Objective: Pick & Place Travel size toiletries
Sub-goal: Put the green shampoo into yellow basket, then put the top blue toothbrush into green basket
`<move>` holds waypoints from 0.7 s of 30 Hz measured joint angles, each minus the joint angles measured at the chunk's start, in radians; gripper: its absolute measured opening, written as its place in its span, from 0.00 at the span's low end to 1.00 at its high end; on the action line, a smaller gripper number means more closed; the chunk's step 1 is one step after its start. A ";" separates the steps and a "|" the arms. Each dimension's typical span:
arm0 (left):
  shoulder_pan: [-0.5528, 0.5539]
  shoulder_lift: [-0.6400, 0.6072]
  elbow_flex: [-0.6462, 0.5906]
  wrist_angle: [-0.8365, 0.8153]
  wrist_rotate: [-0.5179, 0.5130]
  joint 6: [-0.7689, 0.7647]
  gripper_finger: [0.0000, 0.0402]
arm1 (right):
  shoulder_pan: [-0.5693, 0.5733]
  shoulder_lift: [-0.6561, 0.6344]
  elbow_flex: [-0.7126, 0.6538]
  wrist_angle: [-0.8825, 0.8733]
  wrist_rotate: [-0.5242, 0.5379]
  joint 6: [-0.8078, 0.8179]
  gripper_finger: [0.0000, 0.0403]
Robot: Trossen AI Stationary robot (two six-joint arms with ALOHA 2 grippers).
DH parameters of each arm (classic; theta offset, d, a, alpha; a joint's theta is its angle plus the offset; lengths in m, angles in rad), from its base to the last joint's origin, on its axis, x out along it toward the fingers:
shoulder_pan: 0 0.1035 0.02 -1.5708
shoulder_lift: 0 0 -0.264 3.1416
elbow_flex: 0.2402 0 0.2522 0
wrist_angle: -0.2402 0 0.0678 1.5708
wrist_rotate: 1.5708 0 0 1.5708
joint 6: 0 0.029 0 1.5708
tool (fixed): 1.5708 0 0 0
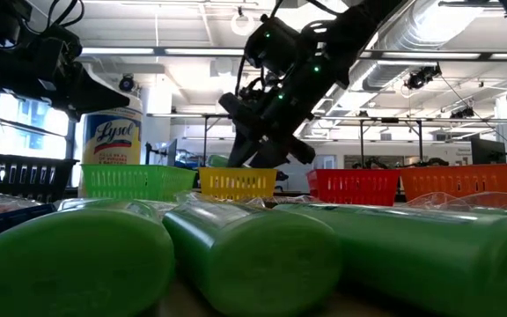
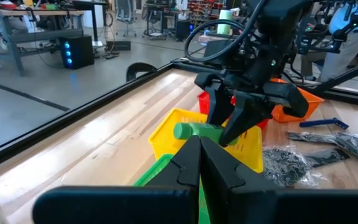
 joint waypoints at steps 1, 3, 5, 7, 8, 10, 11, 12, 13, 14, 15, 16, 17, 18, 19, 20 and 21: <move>0.000 0.000 0.000 0.000 -0.001 0.000 0.00 | 0.000 0.000 0.000 0.003 0.004 -0.005 0.38; 0.000 0.000 0.000 -0.001 -0.009 0.000 0.00 | 0.000 0.000 0.000 0.003 0.013 -0.021 0.38; 0.000 0.000 0.000 -0.002 -0.010 0.000 0.00 | 0.000 0.000 0.000 0.003 0.013 -0.022 0.38; 0.000 0.000 0.000 -0.004 -0.012 0.000 0.00 | 0.000 0.000 0.000 0.002 0.013 -0.021 0.39; 0.000 0.000 0.000 -0.004 -0.012 0.000 0.00 | 0.000 0.000 0.000 0.002 0.013 -0.021 0.39; 0.000 0.000 0.000 -0.004 -0.012 0.000 0.00 | 0.000 0.000 0.000 0.002 0.013 -0.020 0.41; 0.000 0.000 0.000 -0.004 -0.012 0.000 0.00 | 0.000 0.000 0.000 0.002 0.013 -0.019 0.42; 0.000 0.000 0.000 -0.004 -0.012 0.000 0.00 | 0.000 0.000 0.000 0.002 0.013 -0.019 0.44; 0.000 0.000 0.000 -0.004 -0.012 0.000 0.00 | 0.000 0.000 0.000 0.002 0.013 -0.018 0.45; 0.000 0.000 0.000 -0.004 -0.012 0.000 0.00 | 0.000 0.000 0.000 0.004 0.013 -0.017 0.46; 0.000 0.000 0.000 -0.004 -0.012 0.000 0.00 | 0.000 0.000 0.000 0.004 0.013 -0.015 0.47; 0.000 0.000 0.000 -0.004 -0.012 0.000 0.00 | 0.000 0.000 0.000 0.005 0.013 -0.014 0.48; 0.000 0.000 0.000 -0.004 -0.012 0.000 0.00 | 0.000 0.000 0.000 0.005 0.013 -0.014 0.48; 0.000 0.000 0.000 -0.004 -0.012 0.000 0.00 | 0.000 0.000 0.000 0.005 0.013 -0.014 0.49; 0.000 0.000 0.000 -0.004 -0.012 0.000 0.00 | 0.000 0.000 0.000 0.007 0.014 -0.014 0.49; 0.000 0.000 0.000 -0.004 -0.012 0.000 0.00 | 0.000 0.000 0.000 0.010 0.015 -0.014 0.49; 0.000 0.000 0.000 -0.004 -0.012 0.000 0.00 | 0.000 0.000 0.000 0.017 0.015 -0.016 0.49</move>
